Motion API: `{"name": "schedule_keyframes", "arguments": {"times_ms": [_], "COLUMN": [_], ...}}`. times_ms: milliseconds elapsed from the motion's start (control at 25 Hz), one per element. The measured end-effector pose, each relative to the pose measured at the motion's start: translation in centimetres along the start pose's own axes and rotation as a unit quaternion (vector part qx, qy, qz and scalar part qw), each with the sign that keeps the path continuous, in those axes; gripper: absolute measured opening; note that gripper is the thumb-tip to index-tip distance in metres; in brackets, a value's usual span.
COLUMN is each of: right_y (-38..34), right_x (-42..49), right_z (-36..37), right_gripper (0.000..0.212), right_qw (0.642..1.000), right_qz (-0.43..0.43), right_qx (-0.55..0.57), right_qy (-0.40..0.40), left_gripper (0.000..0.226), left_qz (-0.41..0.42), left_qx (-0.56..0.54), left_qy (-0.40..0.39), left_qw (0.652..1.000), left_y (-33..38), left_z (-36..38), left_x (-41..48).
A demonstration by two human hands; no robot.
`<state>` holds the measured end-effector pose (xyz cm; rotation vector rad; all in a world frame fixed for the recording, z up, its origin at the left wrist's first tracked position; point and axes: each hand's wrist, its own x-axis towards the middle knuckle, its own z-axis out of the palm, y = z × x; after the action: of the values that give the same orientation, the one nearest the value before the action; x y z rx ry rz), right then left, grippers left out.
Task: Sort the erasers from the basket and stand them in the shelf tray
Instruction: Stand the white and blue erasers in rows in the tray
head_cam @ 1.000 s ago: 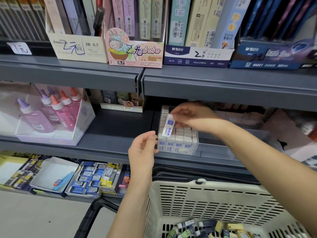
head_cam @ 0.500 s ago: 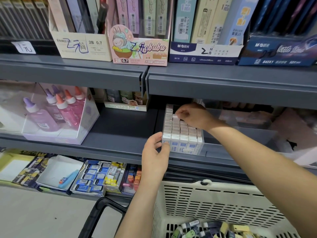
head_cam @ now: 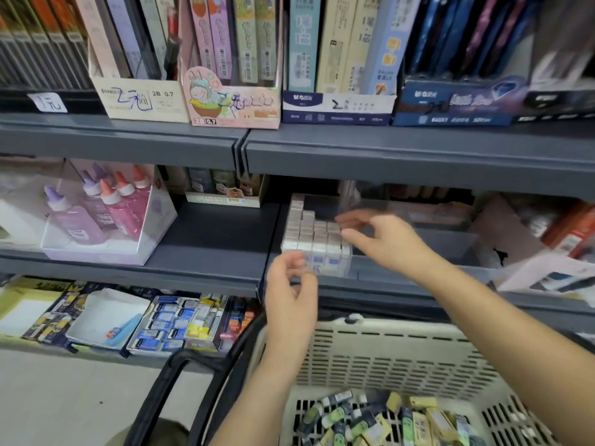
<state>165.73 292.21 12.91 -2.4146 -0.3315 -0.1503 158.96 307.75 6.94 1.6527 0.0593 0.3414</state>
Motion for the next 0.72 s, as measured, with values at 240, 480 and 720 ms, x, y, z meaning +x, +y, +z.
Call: {"name": "schedule_keyframes", "arguments": {"times_ms": [240, 480, 720], "right_y": [4.9, 12.3, 12.1], "right_x": [-16.1, -22.7, -24.6], "right_z": [-0.7, 6.5, 10.2], "right_gripper": [0.014, 0.017, 0.023], "right_qw": [0.988, 0.93, 0.888], "right_qz": [0.087, 0.161, 0.135], "right_qx": [0.128, -0.14, -0.203], "right_qy": [-0.02, -0.298, -0.389], "left_gripper": [0.016, 0.021, 0.015], "left_qz": [-0.022, -0.201, -0.283], "left_qx": [0.077, 0.201, 0.209], "left_qy": [-0.243, -0.307, -0.279], "left_qw": [0.967, 0.908, 0.894], "left_y": [-2.5, -7.3, -8.9], "left_z": [3.3, 3.9, 1.5], "left_x": [-8.5, -11.6, -11.3]}}
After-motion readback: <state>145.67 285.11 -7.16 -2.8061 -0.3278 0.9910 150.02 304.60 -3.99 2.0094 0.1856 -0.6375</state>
